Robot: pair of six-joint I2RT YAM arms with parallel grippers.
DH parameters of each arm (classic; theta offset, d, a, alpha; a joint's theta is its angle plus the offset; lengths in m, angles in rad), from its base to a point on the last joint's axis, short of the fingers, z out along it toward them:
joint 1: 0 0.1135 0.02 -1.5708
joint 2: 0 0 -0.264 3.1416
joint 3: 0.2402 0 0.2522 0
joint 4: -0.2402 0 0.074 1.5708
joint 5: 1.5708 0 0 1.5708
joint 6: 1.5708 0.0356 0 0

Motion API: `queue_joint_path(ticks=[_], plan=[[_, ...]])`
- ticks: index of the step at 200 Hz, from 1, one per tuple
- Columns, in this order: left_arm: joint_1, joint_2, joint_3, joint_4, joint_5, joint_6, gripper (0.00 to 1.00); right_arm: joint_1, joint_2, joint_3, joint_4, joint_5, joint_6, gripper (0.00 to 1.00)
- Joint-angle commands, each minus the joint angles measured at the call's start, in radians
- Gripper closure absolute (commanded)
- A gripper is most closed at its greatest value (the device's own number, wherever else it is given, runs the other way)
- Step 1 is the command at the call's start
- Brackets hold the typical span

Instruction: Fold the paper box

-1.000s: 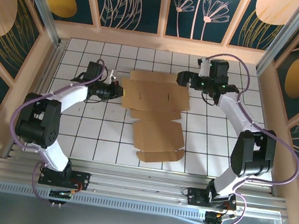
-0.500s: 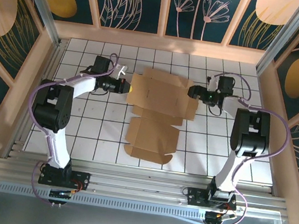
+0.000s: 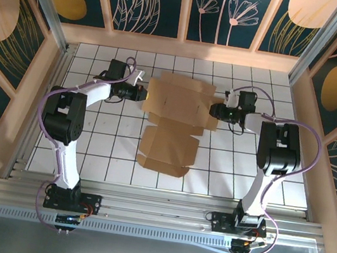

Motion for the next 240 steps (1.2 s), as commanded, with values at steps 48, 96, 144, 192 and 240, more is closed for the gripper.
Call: queue_joint_path(ticks=[48,96,144,192,240], plan=[[-0.005,-0.065,-0.088,0.164,-0.083,-0.071,0.99,0.12,-0.072,0.075,-0.059,0.241,-0.115,0.91],[-0.01,-0.223,-0.194,0.206,-0.333,-0.089,0.51,0.17,-0.113,0.027,0.054,0.337,-0.185,1.0],[-0.025,-0.56,-0.429,0.348,-0.343,-0.268,0.43,0.182,-0.216,-0.097,0.258,0.341,-0.234,1.0],[-0.209,-0.78,-0.613,0.391,-0.445,-0.579,0.57,0.21,-0.233,-0.178,0.4,0.353,-0.201,1.0],[-0.278,-0.776,-0.639,0.237,-0.729,-0.601,0.6,0.245,-0.238,-0.281,0.517,0.374,-0.191,1.0]])
